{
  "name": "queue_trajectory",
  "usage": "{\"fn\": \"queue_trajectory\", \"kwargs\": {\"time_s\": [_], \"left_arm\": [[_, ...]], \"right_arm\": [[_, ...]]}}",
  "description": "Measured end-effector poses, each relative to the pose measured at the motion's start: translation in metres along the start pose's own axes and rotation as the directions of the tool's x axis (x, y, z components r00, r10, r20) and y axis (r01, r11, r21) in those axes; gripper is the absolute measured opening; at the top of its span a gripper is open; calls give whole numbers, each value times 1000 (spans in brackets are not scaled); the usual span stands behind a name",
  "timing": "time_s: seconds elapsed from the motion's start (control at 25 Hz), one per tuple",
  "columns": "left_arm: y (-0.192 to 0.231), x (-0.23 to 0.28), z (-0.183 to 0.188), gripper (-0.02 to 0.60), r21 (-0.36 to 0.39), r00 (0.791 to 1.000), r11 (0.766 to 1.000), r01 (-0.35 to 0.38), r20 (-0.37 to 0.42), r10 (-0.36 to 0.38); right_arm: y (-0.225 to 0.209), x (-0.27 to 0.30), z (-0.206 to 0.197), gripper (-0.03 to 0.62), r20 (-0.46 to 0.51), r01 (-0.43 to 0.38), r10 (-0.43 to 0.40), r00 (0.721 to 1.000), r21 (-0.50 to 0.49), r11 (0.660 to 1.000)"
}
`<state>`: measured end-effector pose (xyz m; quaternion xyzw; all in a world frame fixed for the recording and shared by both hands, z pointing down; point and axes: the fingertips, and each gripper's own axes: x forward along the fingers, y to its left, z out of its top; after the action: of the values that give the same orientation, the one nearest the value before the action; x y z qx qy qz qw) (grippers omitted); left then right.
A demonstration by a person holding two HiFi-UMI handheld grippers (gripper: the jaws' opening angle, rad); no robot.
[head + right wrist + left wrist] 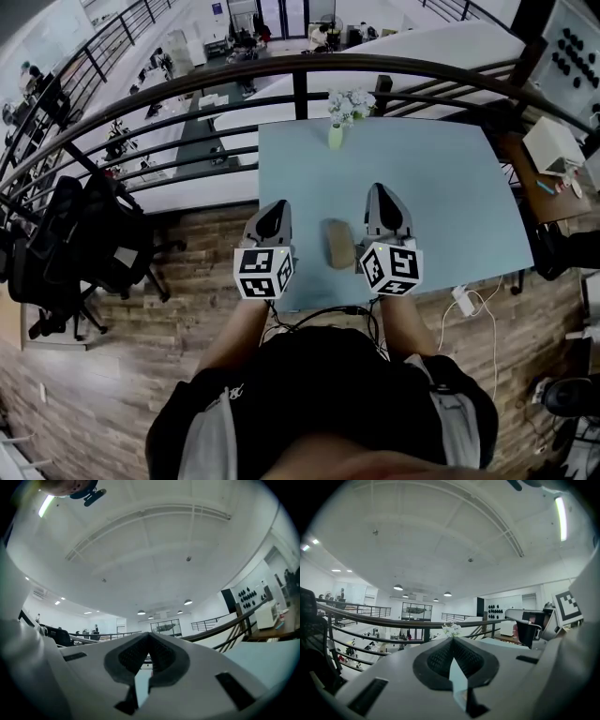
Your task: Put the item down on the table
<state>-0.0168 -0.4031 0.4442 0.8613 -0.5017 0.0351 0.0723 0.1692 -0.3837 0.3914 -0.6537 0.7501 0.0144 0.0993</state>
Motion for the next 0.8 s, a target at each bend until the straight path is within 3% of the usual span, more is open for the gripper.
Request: {"fn": "queue_trajectory", "kwargs": {"time_s": [0.36,0.8], "left_arm": [[-13,-2,-6,14,-6,1000,1000,24,-5,-24],[-18,-6,-4,14,0,1000,1000,21,12,-21]], "right_arm": [[-4,-6,-10,0,-44,2,0,999,47,999],[-5,-10,-6,2,-30,-5,7,1000,45,999]]}}
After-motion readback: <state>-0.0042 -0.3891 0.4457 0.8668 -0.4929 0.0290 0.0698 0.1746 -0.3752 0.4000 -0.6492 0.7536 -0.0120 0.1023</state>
